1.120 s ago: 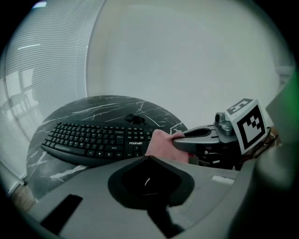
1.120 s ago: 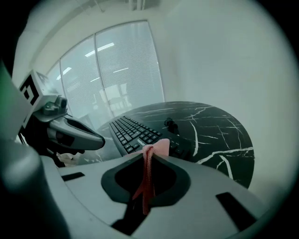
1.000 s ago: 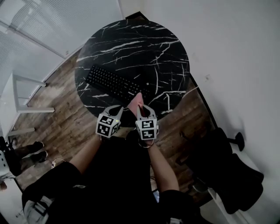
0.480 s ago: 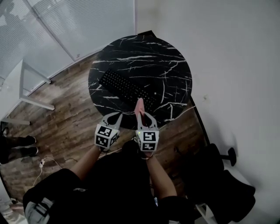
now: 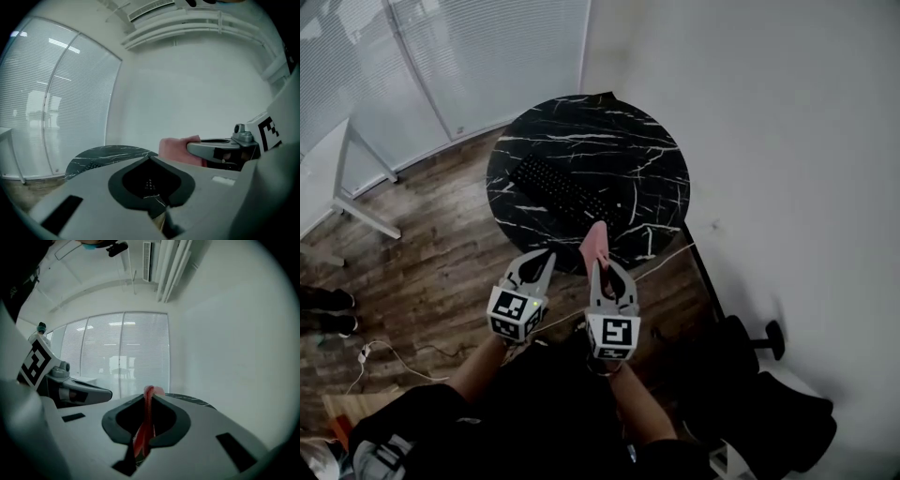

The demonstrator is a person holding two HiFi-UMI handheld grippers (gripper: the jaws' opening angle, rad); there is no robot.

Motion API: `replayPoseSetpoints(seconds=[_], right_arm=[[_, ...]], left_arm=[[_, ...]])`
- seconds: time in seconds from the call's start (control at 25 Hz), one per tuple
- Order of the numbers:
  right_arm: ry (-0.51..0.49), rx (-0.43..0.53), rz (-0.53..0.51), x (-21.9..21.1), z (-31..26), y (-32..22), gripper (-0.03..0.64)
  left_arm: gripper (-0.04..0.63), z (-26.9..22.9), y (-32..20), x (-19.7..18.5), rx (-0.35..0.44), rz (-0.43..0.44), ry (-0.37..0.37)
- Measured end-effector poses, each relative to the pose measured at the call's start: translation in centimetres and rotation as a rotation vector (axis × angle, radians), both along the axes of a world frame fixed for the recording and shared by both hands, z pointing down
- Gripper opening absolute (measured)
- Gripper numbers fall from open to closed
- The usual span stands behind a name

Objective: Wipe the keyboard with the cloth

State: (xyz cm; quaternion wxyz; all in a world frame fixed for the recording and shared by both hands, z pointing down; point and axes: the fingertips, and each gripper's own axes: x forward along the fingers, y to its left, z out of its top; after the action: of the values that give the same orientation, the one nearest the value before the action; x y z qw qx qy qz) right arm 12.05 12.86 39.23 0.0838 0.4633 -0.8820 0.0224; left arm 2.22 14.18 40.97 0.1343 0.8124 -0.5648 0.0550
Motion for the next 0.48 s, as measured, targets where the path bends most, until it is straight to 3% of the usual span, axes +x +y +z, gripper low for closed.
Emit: replayPoseSetpoints(seconds=[0.24, 0.48], right_arm=[[-0.018, 0.082, -0.054, 1.1, -3.9, 1.1, 0.008], [-0.055, 0.105, -0.056, 4.1, -6.3, 1.2, 0.008]], left_arm=[[-0.001, -3.2, 1.3, 1.8, 0.058, -0.029, -0.03], [0.0, -5.3, 1.6, 4.3, 0.095, -0.048, -0.042]])
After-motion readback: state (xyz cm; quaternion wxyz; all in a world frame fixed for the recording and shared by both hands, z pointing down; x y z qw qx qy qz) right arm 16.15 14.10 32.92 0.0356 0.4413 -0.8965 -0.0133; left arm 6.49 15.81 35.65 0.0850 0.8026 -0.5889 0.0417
